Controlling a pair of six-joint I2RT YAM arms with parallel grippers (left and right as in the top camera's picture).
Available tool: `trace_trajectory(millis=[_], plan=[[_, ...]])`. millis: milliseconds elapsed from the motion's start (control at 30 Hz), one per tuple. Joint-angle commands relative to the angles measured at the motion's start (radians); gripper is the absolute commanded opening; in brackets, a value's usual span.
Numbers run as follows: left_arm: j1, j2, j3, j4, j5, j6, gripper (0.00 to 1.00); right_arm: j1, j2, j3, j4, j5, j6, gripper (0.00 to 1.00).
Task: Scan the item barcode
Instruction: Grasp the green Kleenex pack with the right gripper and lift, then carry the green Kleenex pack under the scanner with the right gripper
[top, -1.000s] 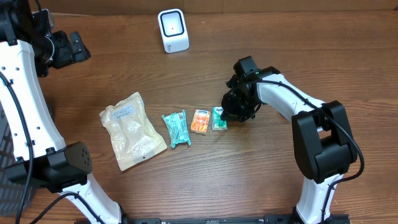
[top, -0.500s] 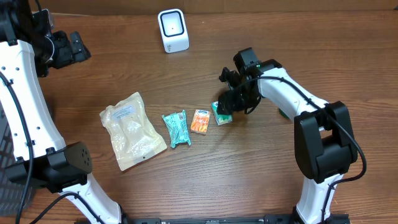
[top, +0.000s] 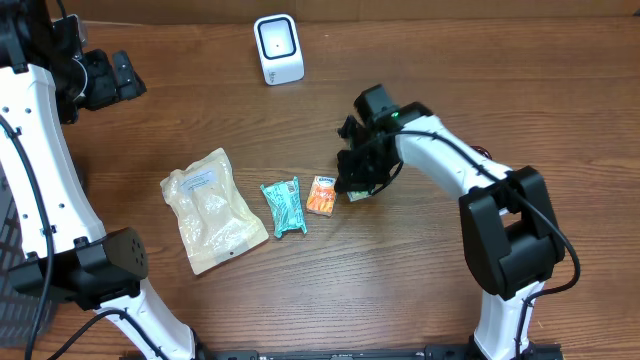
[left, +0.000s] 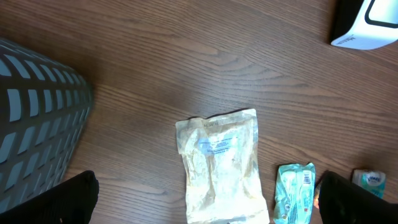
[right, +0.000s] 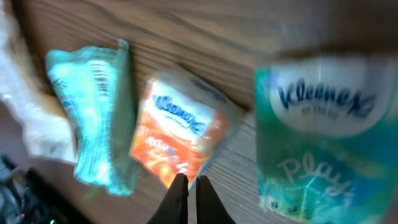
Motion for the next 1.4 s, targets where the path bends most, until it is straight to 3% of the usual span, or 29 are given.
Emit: trace_trajectory(millis=[0,267,467,567,733,833,1000,1200,1367], plan=[[-0.003,0.002,0.0,-0.002,-0.003,0.018,1.0,0.003,-0.002,-0.048,0.016,0.138,0.187,0.04],[-0.003,0.002,0.0,-0.002,-0.003,0.018,1.0,-0.05,-0.003,-0.065,0.01,0.199,0.221,0.04],[-0.003,0.002,0.0,-0.002,-0.003,0.018,1.0,-0.129,-0.003,-0.049,0.068,0.24,-0.009,0.07],[-0.003,0.002,0.0,-0.002,-0.003,0.018,1.0,-0.165,-0.003,-0.039,0.164,0.306,-0.037,0.12],[-0.003,0.002,0.0,-0.002,-0.003,0.018,1.0,-0.197,-0.003,-0.039,0.365,0.07,-0.019,0.13],[-0.003,0.002,0.0,-0.002,-0.003,0.018,1.0,-0.191,-0.003,-0.039,0.422,-0.024,0.03,0.25],[-0.003,0.002,0.0,-0.002,-0.003,0.018,1.0,-0.204,-0.005,-0.038,0.375,0.068,0.135,0.34],[-0.003,0.002,0.0,-0.002,-0.003,0.018,1.0,-0.254,-0.039,0.009,0.256,0.066,0.162,0.43],[-0.003,0.002,0.0,-0.002,-0.003,0.018,1.0,-0.228,-0.04,0.0,0.192,0.063,0.223,0.45]])
